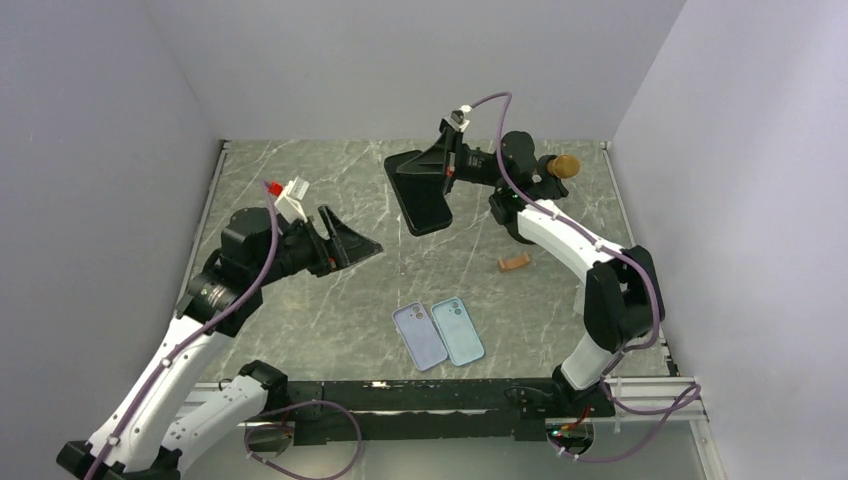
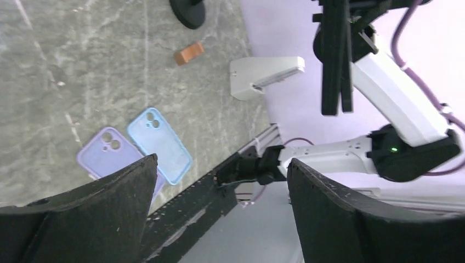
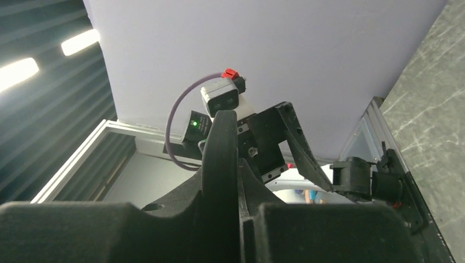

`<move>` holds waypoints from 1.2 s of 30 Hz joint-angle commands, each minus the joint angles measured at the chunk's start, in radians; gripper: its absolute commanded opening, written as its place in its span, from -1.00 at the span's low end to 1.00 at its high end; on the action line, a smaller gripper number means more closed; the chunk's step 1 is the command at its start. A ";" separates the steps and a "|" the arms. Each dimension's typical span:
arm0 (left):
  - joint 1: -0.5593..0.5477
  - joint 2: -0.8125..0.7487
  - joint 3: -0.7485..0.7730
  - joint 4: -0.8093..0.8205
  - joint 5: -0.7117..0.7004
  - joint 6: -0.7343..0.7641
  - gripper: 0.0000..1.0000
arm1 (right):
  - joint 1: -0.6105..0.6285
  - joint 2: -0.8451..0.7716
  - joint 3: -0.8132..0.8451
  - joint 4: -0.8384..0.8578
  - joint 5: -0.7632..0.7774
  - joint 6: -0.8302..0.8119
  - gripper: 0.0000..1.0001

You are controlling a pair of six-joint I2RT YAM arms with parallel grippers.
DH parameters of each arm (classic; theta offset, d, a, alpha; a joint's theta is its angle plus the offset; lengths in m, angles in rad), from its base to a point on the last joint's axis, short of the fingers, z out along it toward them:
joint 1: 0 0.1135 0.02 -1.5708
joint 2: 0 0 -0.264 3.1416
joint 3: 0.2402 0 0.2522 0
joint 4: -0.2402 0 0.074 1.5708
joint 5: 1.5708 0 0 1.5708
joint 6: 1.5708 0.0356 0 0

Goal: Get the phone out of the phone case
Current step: Remove the phone case from the phone.

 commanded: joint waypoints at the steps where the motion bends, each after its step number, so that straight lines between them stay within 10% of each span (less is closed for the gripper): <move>1: 0.001 -0.032 -0.029 0.186 0.104 -0.190 0.84 | -0.021 -0.091 0.054 -0.158 -0.033 -0.129 -1.00; 15: -0.090 0.053 -0.056 0.677 0.065 -0.584 0.77 | -0.026 -0.142 0.069 -0.365 0.016 -0.282 -1.00; 36: -0.166 0.129 -0.068 0.638 0.032 -0.649 0.38 | -0.027 -0.139 0.059 -0.322 0.027 -0.238 -1.00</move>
